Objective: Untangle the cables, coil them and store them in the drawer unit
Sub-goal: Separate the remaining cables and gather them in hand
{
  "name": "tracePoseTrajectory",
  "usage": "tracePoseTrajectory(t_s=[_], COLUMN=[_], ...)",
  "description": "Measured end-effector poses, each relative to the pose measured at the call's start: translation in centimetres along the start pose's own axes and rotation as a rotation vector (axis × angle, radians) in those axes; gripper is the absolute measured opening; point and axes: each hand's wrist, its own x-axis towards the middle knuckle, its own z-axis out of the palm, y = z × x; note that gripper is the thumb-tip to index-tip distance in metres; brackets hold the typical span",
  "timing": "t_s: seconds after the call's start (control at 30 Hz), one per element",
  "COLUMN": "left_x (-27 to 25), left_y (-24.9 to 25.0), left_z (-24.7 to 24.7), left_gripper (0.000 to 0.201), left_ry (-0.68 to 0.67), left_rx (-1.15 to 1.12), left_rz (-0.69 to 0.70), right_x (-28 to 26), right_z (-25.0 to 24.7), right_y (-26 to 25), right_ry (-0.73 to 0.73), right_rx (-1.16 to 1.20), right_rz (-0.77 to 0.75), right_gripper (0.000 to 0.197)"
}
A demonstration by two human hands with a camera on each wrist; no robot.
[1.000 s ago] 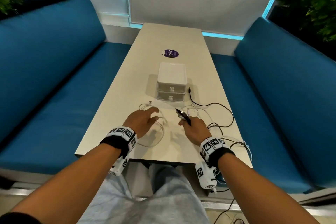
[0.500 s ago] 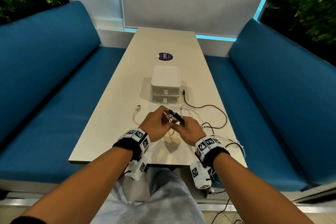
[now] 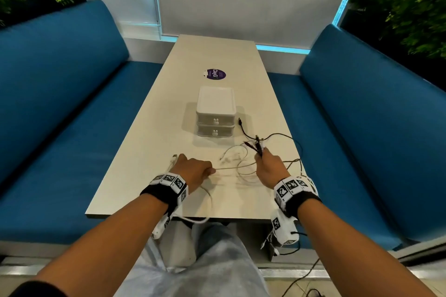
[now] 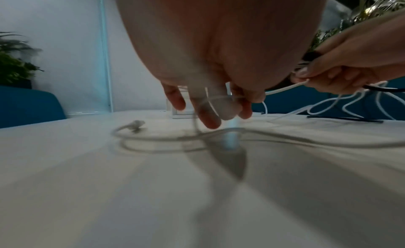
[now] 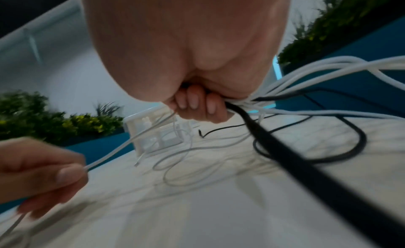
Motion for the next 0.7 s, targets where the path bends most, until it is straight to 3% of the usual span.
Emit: tracePoseTrajectory(t_s=[0.17,0.3,0.43,0.7], left_x=[0.0,0.1,0.7,0.4], left_y=[1.6,4.0,4.4,1.5], left_z=[0.1,-0.4,-0.6,-2.8], left_gripper=[0.035,0.033,0.024,0.029], left_ry=[-0.03,0.011,-0.033,-0.038], left_rx=[0.029,-0.01,-0.075,-0.142], left_rz=[0.037,0.079,0.043,0.078], right_x=[-0.7,-1.2,-1.6,-0.6], right_z=[0.8,1.6,2.6,1.0], right_y=[-2.1,-4.0,-4.8,-3.5], right_ry=[-0.065,-0.124,-0.235,-0.109], right_rx=[0.16,0.229,0.39,-0.205], right_rz=[-0.116,-0.219,-0.214,-0.258], right_gripper=[0.025,0.034,0.025,0.026])
